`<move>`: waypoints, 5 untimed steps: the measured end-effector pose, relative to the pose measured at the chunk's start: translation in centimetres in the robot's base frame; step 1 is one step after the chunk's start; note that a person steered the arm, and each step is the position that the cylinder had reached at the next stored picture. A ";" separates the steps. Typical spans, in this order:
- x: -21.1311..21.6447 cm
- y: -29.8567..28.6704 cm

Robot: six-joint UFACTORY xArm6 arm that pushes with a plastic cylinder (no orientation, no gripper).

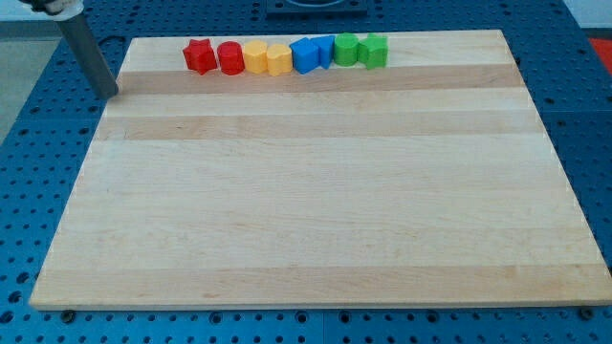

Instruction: Point your arm at the red star

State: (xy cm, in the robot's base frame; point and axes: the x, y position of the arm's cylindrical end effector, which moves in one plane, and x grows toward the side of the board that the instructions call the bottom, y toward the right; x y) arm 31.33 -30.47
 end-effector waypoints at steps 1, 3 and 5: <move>-7.2 0.6; -12.2 6.2; -11.7 15.3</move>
